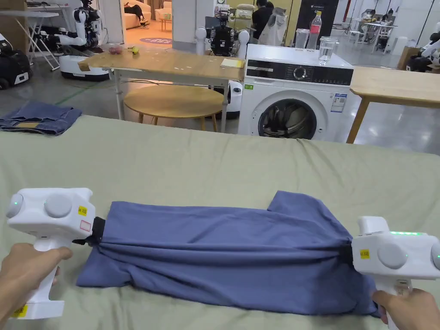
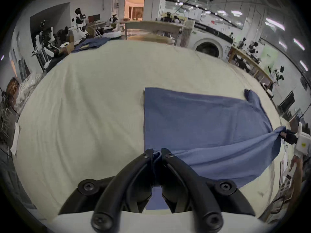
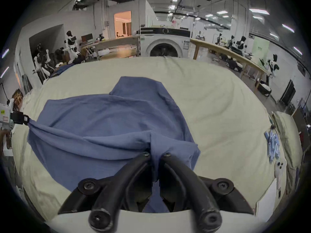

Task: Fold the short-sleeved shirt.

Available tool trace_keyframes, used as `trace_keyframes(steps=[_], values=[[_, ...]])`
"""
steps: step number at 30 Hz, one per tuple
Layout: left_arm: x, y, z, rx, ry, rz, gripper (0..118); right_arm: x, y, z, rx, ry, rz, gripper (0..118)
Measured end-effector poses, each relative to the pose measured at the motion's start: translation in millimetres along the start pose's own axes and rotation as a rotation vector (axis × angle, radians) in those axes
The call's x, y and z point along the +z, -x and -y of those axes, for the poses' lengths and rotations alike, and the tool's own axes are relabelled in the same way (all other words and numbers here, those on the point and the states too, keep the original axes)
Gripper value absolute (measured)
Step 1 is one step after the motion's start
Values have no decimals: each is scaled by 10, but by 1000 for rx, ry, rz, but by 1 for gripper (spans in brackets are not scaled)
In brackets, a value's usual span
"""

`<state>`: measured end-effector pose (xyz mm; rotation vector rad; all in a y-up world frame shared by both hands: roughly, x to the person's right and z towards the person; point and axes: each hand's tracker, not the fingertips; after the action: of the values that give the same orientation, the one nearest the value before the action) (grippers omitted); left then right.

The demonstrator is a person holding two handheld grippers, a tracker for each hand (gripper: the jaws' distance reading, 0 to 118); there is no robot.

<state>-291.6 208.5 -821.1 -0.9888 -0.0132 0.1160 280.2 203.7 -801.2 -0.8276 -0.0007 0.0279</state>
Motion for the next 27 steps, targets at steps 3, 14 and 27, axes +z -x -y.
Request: trace_keyframes(steps=[3,14,27], values=[[-89,-12,-1,0,26,1,3,-72,15,-16,-10,24,8,6],[655,-223,509,-32,-284,122,48,775,422,304,-93,-271,-20,58],[1199,-431,1370,-69,-516,16,0,1381,929,852,-75,-445,-19,0]])
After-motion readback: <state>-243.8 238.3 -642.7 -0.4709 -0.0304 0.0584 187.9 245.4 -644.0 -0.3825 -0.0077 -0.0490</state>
